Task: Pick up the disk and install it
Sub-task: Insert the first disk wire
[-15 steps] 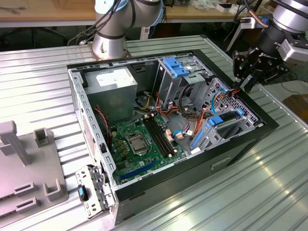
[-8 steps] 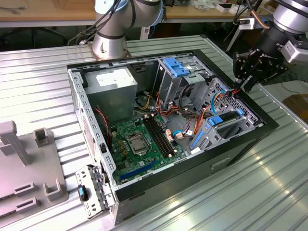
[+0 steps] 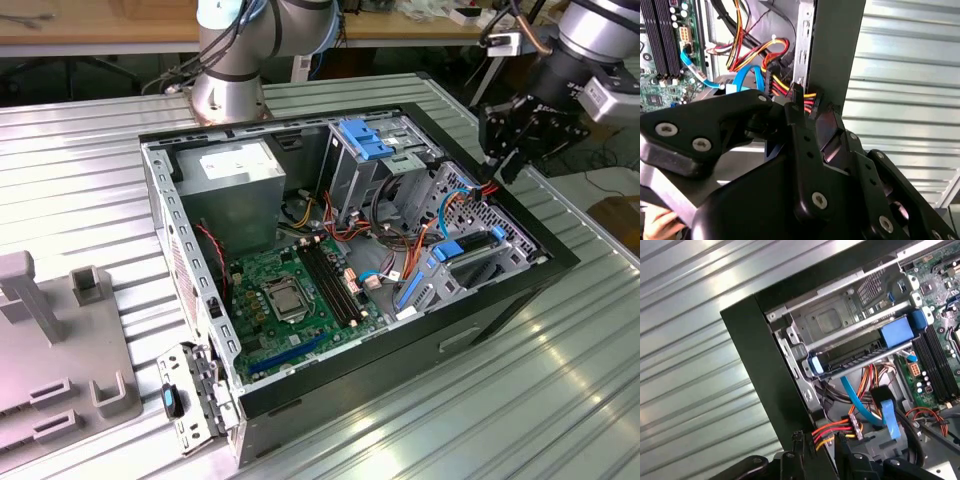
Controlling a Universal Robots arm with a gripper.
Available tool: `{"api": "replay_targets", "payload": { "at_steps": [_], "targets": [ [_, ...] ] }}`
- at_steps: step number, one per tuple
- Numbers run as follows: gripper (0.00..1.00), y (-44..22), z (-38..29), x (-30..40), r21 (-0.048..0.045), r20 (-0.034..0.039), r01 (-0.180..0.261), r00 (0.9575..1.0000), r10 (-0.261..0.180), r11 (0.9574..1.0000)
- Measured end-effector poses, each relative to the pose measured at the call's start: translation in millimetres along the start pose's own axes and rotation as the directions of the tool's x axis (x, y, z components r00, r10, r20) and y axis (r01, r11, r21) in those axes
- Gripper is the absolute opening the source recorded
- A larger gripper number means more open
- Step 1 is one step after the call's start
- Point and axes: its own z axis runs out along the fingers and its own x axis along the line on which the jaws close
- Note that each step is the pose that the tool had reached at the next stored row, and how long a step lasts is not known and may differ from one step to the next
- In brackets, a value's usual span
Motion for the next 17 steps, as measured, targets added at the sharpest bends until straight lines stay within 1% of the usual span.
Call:
{"api": "replay_targets", "payload": {
  "at_steps": [3, 5, 6, 7, 8, 10, 11, 12, 13, 15, 17],
  "targets": [
    [0.38, -0.4, 1.0, 0.4, 0.0022, 0.0026, 0.054, 0.9985, -0.054, 0.9985],
    [0.38, -0.4, 2.0, 0.5, 0.0053, 0.0045, 0.115, 0.9933, -0.115, 0.9933],
    [0.38, -0.4, 2.4, 0.5, 0.0065, 0.0042, 0.133, 0.9911, -0.133, 0.9911],
    [0.38, 0.0, 3.6, 0.7, 0.0091, 0.0017, 0.160, 0.9872, -0.160, 0.9872],
    [0.38, 0.2, 4.6, 1.2, 0.0102, -0.0016, 0.165, 0.9864, -0.165, 0.9863],
    [0.38, -0.2, 5.9, 2.6, 0.0116, -0.0068, 0.165, 0.9863, -0.165, 0.9862],
    [0.38, -0.5, 7.2, 3.5, 0.0128, -0.0117, 0.165, 0.9862, -0.165, 0.9862],
    [0.38, -0.7, 7.9, 4.4, 0.0135, -0.0151, 0.166, 0.9861, -0.165, 0.9861],
    [0.36, 0.1, 8.2, 4.8, 0.0138, -0.0156, 0.166, 0.9860, -0.166, 0.9860],
    [0.23, 2.0, 8.7, 5.7, 0.0154, -0.0204, 0.171, 0.9851, -0.171, 0.9852],
    [0.23, 2.4, 8.8, 5.8, 0.0157, -0.0219, 0.172, 0.9849, -0.172, 0.9850]
  ]
}}
